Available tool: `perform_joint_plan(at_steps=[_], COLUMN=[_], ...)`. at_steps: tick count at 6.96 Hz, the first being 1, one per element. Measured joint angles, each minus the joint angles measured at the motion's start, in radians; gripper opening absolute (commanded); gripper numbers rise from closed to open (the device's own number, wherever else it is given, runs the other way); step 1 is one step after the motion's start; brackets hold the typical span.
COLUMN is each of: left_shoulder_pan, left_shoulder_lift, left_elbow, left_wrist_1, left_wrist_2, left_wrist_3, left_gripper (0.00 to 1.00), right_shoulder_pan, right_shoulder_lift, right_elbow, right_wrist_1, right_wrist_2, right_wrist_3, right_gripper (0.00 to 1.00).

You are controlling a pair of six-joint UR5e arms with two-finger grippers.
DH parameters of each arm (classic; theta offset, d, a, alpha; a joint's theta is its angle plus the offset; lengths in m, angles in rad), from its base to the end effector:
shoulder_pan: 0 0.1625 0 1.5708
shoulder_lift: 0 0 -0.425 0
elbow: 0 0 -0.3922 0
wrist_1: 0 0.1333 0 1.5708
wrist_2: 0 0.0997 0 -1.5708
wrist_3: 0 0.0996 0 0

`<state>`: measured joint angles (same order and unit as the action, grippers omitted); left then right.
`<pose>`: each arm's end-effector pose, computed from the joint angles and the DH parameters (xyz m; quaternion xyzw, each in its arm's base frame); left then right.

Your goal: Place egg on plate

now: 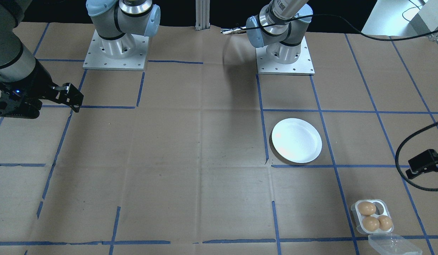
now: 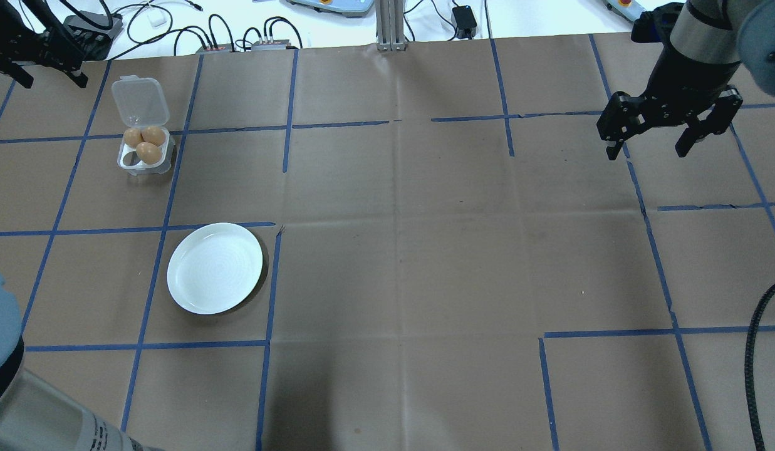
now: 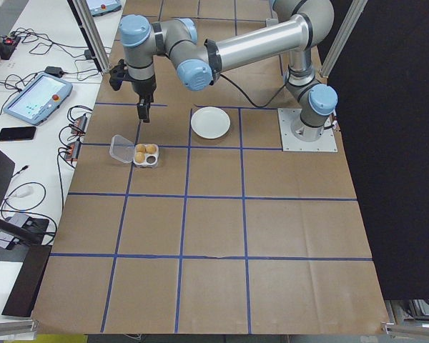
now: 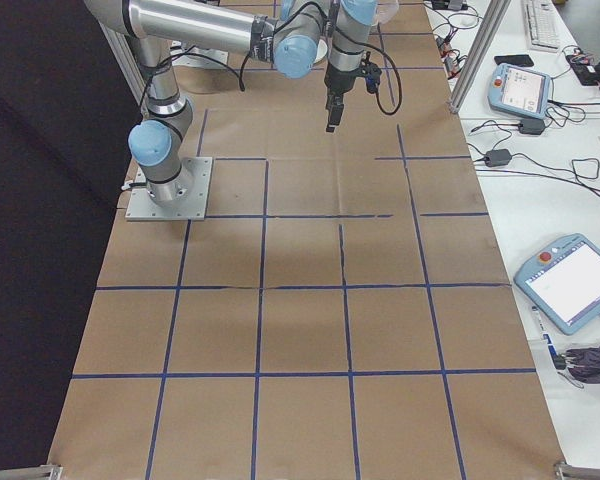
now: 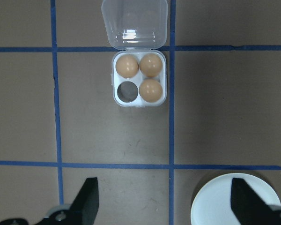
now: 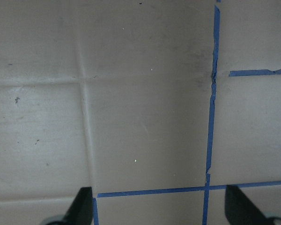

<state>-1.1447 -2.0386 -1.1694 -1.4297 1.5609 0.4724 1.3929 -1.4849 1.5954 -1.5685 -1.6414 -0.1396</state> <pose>0.1628 -0.6837 0.4239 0.0233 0.9990 -0.0358 0.0118 0.0333 -0.5284 0.4327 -0.0171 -0.9976 -0.0612 0.0259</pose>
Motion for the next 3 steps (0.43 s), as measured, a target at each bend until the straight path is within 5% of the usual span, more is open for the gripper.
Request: perform_joint_plan(at_steps=[3], left_shoulder_pan=[-0.022], left_shoulder_lift=[-0.11], left_elbow=[-0.114], left_wrist_1=[0.215], left_wrist_2=[0.001], left_wrist_3=[-0.01], left_gripper=[1.0], right_shoulder_pan=[0.0], right_shoulder_lift=[0.0], right_elbow=[0.0], right_wrist_1=[0.001], right_wrist_2=[0.0], right_wrist_3=[0.0], right_gripper=[1.0])
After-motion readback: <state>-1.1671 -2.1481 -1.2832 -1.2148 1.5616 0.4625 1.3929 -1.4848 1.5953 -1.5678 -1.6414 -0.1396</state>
